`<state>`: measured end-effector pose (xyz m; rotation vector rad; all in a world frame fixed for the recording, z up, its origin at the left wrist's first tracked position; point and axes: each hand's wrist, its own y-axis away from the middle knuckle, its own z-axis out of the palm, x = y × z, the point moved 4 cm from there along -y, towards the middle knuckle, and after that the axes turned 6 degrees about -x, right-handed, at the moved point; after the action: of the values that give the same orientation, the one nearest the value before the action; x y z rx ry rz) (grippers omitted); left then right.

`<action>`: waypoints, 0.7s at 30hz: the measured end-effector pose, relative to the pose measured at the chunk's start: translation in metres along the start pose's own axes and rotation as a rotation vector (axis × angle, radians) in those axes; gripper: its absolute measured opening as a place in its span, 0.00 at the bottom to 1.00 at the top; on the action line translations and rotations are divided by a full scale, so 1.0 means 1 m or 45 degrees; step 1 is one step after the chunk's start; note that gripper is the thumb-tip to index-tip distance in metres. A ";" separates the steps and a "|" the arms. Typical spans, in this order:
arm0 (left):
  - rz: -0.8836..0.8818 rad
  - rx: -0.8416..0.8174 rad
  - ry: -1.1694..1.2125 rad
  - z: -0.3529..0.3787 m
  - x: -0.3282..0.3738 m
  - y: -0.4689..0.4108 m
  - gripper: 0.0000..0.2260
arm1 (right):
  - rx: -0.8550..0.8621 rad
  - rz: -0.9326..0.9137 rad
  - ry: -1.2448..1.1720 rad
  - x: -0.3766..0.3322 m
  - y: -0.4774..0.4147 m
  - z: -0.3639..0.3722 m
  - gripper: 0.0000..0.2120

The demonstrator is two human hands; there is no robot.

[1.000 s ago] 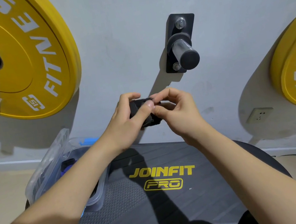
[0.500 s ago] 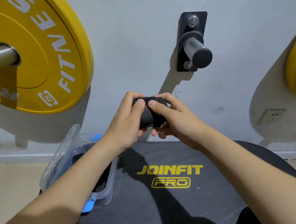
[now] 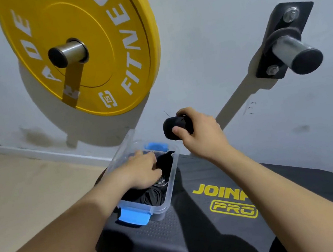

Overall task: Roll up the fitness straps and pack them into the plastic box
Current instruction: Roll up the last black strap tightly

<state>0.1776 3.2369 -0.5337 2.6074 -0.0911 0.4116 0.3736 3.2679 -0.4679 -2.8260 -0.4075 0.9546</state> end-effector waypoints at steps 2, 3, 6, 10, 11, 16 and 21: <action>-0.017 -0.212 -0.192 0.022 -0.013 -0.004 0.31 | -0.142 0.008 -0.048 0.000 -0.012 0.022 0.23; -0.016 -0.267 -0.212 0.030 -0.017 -0.007 0.35 | -0.205 0.016 -0.050 -0.001 -0.017 0.032 0.25; 0.036 -0.250 -0.252 0.043 -0.027 -0.014 0.41 | -0.331 0.010 -0.016 -0.003 -0.032 0.061 0.27; 0.060 -0.251 -0.354 0.053 -0.042 -0.021 0.44 | -0.462 -0.059 -0.015 -0.003 -0.052 0.100 0.28; 0.065 -0.259 -0.361 0.054 -0.044 -0.022 0.44 | -0.484 -0.065 0.002 -0.004 -0.056 0.109 0.29; 0.124 -0.169 -0.423 0.048 -0.043 -0.030 0.42 | -0.496 -0.161 0.099 -0.008 -0.066 0.146 0.25; 0.146 -0.123 -0.452 0.044 -0.049 -0.040 0.45 | -0.524 -0.228 0.160 -0.001 -0.074 0.149 0.26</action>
<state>0.1484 3.2497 -0.6041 2.5588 -0.3721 -0.0216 0.2659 3.3441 -0.5699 -3.1117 -0.9180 0.7208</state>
